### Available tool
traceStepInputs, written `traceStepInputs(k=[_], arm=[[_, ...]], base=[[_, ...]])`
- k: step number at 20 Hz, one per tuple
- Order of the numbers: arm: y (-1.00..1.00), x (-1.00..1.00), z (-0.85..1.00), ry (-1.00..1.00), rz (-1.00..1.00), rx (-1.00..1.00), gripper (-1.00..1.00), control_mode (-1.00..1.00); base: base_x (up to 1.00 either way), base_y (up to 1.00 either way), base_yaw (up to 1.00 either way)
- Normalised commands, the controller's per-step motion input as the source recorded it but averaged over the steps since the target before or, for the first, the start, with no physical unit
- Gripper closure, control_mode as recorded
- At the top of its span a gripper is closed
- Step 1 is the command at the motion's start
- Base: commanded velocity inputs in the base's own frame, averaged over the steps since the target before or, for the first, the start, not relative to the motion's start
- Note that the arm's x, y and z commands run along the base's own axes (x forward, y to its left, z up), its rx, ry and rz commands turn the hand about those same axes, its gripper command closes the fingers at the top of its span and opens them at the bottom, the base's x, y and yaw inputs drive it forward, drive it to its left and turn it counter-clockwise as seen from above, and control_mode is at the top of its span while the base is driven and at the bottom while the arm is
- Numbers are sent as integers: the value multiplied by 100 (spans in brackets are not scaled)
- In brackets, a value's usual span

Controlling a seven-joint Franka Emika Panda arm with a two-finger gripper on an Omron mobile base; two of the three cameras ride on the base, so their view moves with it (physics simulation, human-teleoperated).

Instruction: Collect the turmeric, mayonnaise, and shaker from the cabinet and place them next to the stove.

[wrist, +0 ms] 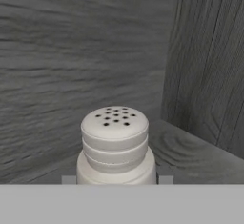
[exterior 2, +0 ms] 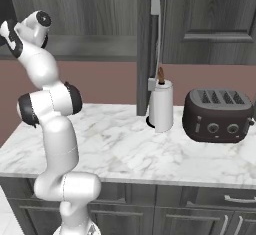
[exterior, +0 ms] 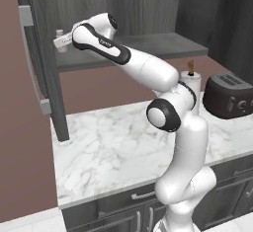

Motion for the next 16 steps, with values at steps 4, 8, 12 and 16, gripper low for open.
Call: traceStepInputs(k=[4, 8, 12, 16], arm=[[0, 0, 0, 0, 0, 0, 100, -100], [0, -11, -3, -1, 0, 0, 100, -100], [-8, -47, 0, -4, 0, 0, 100, -100], [-36, -62, 0, -9, 0, 1, 100, -100]], base=[[0, 0, 0], [0, 0, 0], [0, 0, 0], [0, 0, 0]])
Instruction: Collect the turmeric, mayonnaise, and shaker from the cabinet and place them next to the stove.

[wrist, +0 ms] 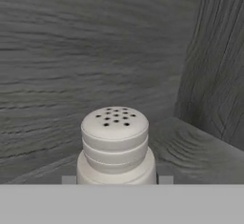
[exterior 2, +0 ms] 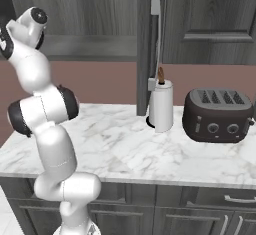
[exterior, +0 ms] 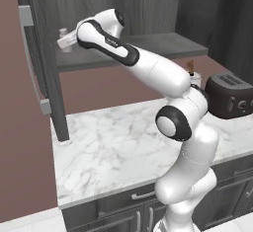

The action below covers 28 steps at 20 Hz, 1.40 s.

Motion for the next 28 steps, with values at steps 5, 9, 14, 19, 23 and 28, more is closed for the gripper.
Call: traceStepInputs(k=[5, 9, 14, 19, 23, 28], arm=[[-71, -69, 0, -7, 0, 6, 100, -100], [-89, -72, 0, -8, 0, 9, 100, -100], [-89, -77, 0, -9, 0, 10, 100, -100], [-68, -89, 0, -15, 0, 9, 100, -100], [-43, -93, 4, -12, 0, 4, 100, -100], [-36, -90, 12, -5, 0, 0, 100, -100]], base=[[0, 0, 0], [0, 0, 0], [0, 0, 0], [0, 0, 0], [0, 0, 0], [0, 0, 0]])
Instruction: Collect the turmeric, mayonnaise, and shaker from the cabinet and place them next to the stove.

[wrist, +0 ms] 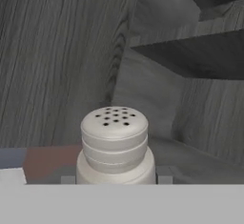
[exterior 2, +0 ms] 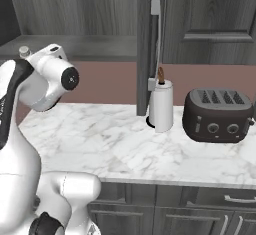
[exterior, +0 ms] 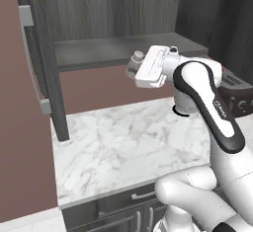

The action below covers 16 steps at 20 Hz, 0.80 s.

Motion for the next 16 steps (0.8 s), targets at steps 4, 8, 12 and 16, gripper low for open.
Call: traceStepInputs(k=[4, 8, 12, 16], arm=[[-23, -83, 21, 0, -5, 0, 100, -100], [-15, -71, 9, 2, -6, 0, 100, -100], [-9, -59, 0, 8, -5, -2, 100, -100], [-8, -50, 0, 11, -3, -4, 100, -100]], base=[[0, 0, 0], [0, 0, 0], [0, 0, 0], [0, 0, 0]])
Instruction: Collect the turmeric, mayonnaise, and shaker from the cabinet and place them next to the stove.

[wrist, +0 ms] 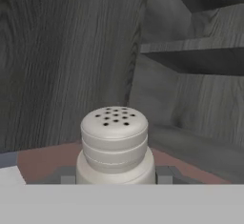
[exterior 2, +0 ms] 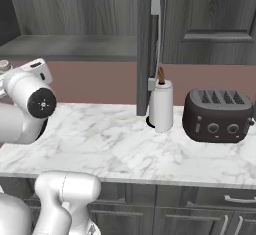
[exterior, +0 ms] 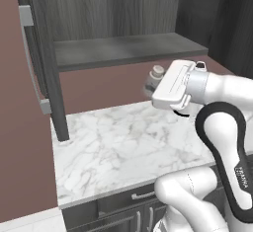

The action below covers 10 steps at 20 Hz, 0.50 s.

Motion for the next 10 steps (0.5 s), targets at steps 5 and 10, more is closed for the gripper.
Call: traceStepInputs(k=[5, 10], arm=[[-8, -47, -1, 12, -2, -4, 100, -100], [-1, -26, -20, 8, -2, -2, 100, -100]], base=[[0, 0, 0], [0, 0, 0]])
